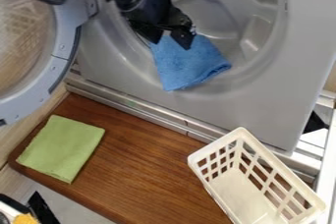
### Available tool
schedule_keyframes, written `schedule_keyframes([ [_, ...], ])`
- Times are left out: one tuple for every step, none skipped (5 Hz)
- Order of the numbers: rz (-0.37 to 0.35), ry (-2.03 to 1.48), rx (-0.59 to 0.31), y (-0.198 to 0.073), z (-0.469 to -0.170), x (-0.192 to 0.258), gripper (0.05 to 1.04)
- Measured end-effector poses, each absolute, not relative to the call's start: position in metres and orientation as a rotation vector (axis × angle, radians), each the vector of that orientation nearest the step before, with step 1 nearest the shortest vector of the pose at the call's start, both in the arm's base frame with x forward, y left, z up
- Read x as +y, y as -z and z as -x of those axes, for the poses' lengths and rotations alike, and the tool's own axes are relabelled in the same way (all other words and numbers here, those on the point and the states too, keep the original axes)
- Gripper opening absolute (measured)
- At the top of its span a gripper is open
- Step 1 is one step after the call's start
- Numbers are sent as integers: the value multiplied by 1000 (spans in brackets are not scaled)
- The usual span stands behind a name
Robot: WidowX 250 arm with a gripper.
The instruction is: Take the blue towel and put inside the washing machine
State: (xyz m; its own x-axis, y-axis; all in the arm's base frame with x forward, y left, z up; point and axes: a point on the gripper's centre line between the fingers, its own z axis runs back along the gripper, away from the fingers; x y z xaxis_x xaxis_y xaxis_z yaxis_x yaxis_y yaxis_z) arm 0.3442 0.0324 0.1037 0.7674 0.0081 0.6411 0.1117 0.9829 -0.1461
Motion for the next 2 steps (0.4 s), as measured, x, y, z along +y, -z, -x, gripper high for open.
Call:
schedule_keyframes([
  [190, 69, -700, -108, -332, 33, 999],
  [194, 58, -729, -117, -317, 37, 999],
])
